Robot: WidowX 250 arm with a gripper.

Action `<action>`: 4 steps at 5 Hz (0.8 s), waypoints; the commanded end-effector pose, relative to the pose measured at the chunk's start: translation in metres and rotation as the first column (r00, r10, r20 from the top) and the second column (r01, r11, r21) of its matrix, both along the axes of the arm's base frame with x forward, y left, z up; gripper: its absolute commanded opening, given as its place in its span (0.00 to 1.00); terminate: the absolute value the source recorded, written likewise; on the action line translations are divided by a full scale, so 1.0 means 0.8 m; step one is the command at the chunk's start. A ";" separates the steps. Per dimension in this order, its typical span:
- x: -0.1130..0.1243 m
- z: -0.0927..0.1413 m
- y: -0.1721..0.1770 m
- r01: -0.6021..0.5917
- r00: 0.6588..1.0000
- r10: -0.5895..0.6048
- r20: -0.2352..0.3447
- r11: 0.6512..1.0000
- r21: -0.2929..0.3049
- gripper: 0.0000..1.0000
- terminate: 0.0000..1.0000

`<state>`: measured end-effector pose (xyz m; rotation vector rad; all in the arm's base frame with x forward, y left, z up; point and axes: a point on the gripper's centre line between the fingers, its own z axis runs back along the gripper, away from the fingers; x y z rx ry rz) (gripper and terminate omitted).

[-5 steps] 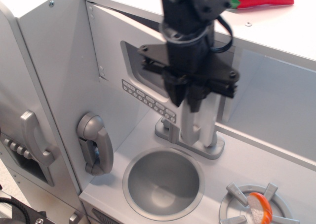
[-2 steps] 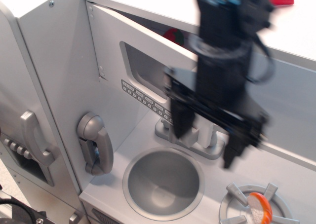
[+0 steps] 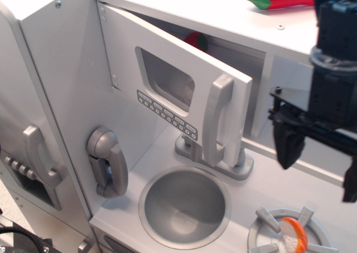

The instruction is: Open microwave

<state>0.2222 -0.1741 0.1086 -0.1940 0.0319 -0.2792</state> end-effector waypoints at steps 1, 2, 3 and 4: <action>0.072 0.046 0.024 -0.127 0.979 0.134 0.154 0.990 -0.055 1.00 0.00; 0.080 0.048 0.052 -0.171 0.967 0.180 0.180 0.983 -0.064 1.00 0.00; 0.075 0.046 0.080 -0.194 0.958 0.198 0.207 0.980 -0.039 1.00 0.00; 0.067 0.042 0.104 -0.233 0.947 0.233 0.223 0.972 -0.027 1.00 0.00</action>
